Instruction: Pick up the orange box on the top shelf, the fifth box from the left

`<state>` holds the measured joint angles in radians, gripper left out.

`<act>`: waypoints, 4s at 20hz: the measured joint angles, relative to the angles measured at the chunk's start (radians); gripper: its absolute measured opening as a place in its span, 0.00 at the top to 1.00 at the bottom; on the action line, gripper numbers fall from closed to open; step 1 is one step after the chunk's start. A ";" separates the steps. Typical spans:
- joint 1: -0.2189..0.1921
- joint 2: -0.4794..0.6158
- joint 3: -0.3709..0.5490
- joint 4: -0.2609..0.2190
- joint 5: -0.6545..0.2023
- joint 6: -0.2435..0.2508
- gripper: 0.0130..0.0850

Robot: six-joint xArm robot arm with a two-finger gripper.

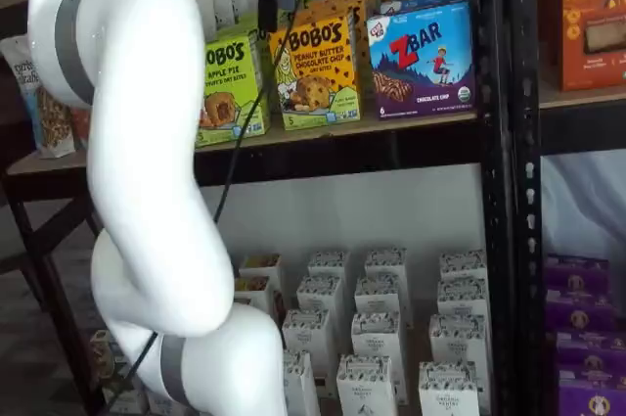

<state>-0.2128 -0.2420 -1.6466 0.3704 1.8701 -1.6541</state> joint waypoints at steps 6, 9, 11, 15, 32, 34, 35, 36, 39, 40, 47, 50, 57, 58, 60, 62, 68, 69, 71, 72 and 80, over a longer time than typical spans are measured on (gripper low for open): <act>-0.013 0.022 -0.010 -0.016 -0.081 -0.024 0.00; -0.018 0.043 -0.022 -0.027 -0.116 -0.036 0.00; -0.020 0.059 -0.036 -0.029 -0.127 -0.040 0.00; -0.020 0.096 -0.069 -0.040 -0.138 -0.046 0.00; 0.031 0.130 -0.004 -0.106 -0.219 -0.041 0.00; 0.035 0.128 0.011 -0.111 -0.231 -0.041 0.00; 0.037 0.127 0.018 -0.114 -0.235 -0.041 0.00; 0.039 0.127 0.023 -0.116 -0.237 -0.041 0.00; 0.042 0.137 0.018 -0.118 -0.219 -0.039 0.00; 0.043 0.139 0.018 -0.120 -0.215 -0.038 0.00; 0.039 0.136 0.037 -0.126 -0.229 -0.046 0.00; 0.036 0.133 0.045 -0.128 -0.236 -0.051 0.00; 0.034 0.115 0.083 -0.136 -0.276 -0.059 0.00; 0.033 0.112 0.089 -0.135 -0.283 -0.061 0.00; 0.030 0.107 0.099 -0.134 -0.294 -0.065 0.00; 0.027 0.106 0.102 -0.131 -0.296 -0.068 0.06; 0.018 0.104 0.103 -0.123 -0.295 -0.075 0.22; 0.017 0.104 0.103 -0.123 -0.295 -0.076 0.28; 0.015 0.104 0.102 -0.122 -0.293 -0.078 0.33; 0.015 0.104 0.103 -0.122 -0.294 -0.078 0.33; 0.016 0.108 0.096 -0.128 -0.286 -0.078 0.33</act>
<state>-0.1971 -0.1338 -1.5508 0.2427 1.5845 -1.7317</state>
